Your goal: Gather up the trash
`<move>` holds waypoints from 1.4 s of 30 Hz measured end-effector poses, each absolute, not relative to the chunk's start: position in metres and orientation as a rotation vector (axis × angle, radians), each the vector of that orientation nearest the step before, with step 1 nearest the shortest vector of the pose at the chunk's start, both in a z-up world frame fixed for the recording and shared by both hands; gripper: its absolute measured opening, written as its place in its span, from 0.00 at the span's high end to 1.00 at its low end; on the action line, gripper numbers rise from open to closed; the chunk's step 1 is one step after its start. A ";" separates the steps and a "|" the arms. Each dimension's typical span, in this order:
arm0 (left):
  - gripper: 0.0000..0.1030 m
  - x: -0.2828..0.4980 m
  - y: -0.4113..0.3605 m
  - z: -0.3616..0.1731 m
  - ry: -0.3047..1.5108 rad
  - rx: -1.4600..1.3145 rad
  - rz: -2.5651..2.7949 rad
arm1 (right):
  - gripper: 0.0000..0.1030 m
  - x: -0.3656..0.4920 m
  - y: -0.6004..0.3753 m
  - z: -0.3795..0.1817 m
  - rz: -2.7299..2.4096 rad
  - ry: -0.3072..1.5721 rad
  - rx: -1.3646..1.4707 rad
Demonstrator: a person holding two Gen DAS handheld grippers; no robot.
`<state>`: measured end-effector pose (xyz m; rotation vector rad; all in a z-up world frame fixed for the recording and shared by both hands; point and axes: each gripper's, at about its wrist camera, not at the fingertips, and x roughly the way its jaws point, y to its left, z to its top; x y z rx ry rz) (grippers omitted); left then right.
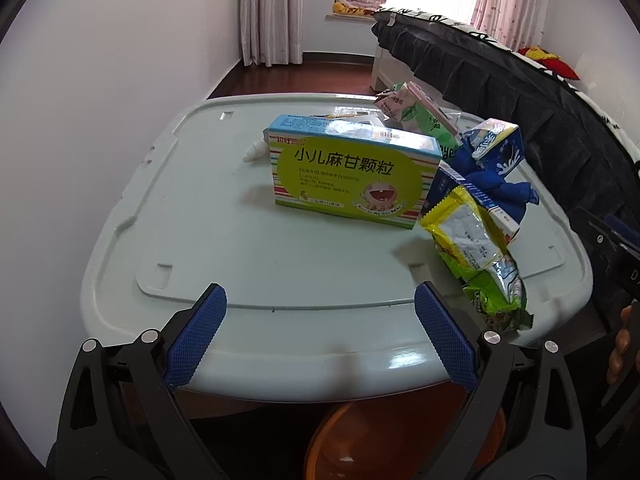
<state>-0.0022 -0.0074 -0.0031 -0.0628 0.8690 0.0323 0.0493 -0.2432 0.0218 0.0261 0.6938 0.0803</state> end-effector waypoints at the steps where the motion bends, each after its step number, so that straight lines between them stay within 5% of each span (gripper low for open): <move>1: 0.10 -0.001 -0.008 -0.003 0.867 -0.058 0.032 | 0.05 0.049 -0.242 0.022 0.082 0.693 0.022; 42: 0.10 -0.009 0.003 0.004 0.823 -0.116 0.037 | 0.05 0.051 -0.252 0.016 0.135 0.737 0.101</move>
